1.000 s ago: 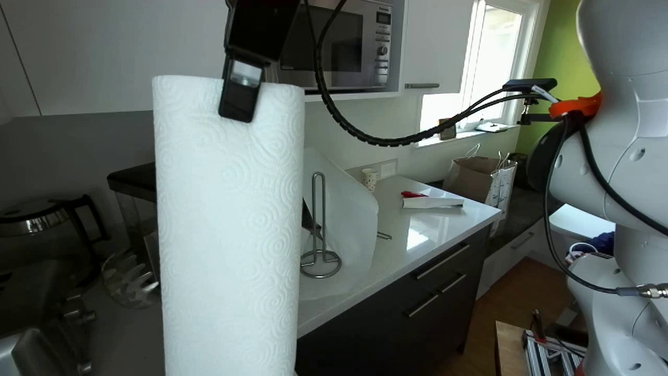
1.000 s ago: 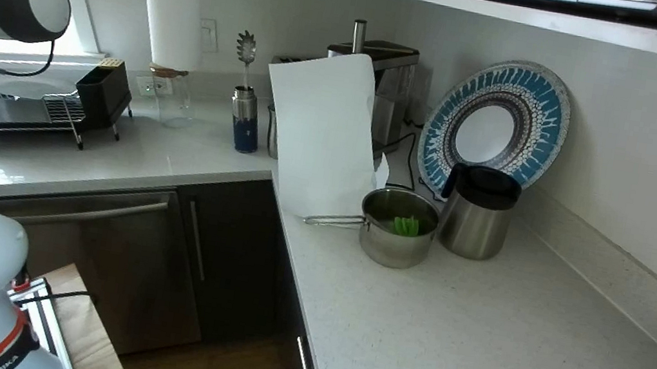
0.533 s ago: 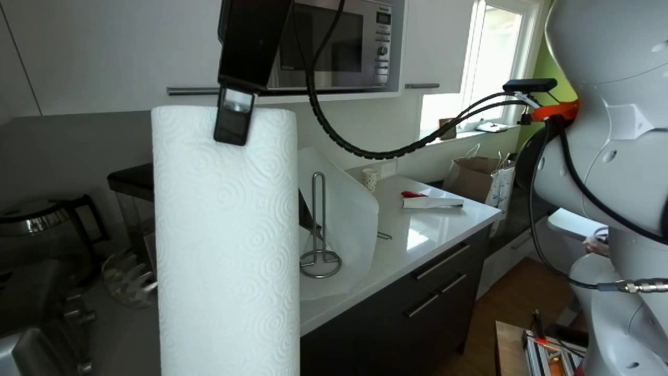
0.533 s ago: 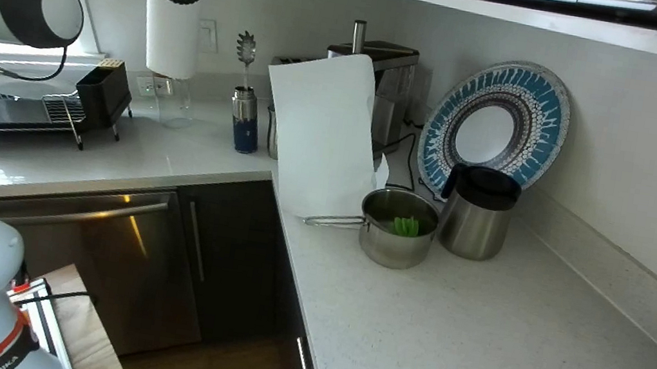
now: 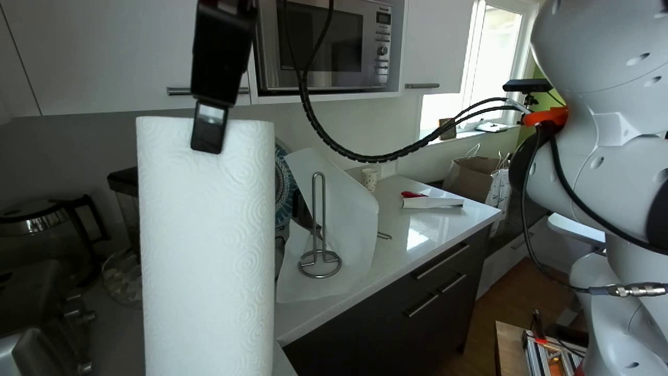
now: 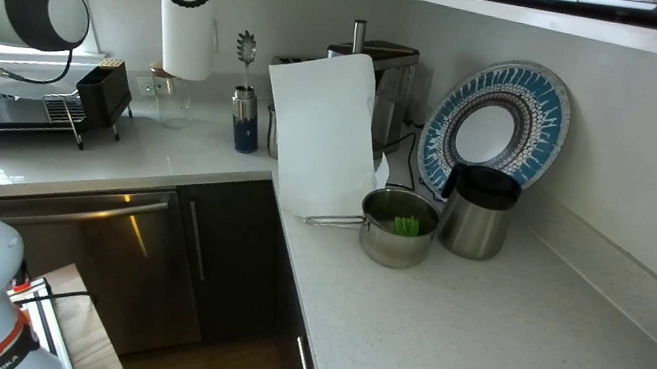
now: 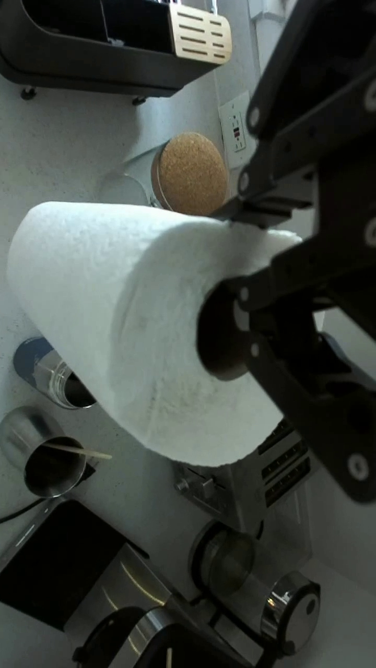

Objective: Move the kitchen paper roll to the left side of the kitchen counter

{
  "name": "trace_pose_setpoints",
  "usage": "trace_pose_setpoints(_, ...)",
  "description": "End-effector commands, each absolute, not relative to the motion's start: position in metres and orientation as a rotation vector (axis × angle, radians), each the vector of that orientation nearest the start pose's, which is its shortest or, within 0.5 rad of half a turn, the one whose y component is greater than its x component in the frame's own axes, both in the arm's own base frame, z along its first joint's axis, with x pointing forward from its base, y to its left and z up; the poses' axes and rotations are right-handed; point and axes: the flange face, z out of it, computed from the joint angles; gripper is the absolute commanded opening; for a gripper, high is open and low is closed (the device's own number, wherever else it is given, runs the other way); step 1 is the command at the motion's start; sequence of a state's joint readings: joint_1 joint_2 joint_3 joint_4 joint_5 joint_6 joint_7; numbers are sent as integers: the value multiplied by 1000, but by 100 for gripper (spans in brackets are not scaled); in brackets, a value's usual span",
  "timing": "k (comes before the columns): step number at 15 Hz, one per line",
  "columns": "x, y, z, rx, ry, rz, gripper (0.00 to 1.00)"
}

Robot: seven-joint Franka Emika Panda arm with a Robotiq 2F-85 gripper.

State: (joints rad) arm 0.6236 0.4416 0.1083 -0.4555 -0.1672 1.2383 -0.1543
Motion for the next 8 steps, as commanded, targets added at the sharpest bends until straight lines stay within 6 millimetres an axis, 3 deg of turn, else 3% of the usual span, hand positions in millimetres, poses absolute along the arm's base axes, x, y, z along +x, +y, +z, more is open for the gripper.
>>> trace_pose_setpoints(1, 488, 350, 800, -2865, -1136, -589, 7)
trace_pose_setpoints(4, 506, 365, 770, -2868, -1167, -513, 7)
trace_pose_setpoints(8, 510, 396, 730, -2863, -1259, -380, 7)
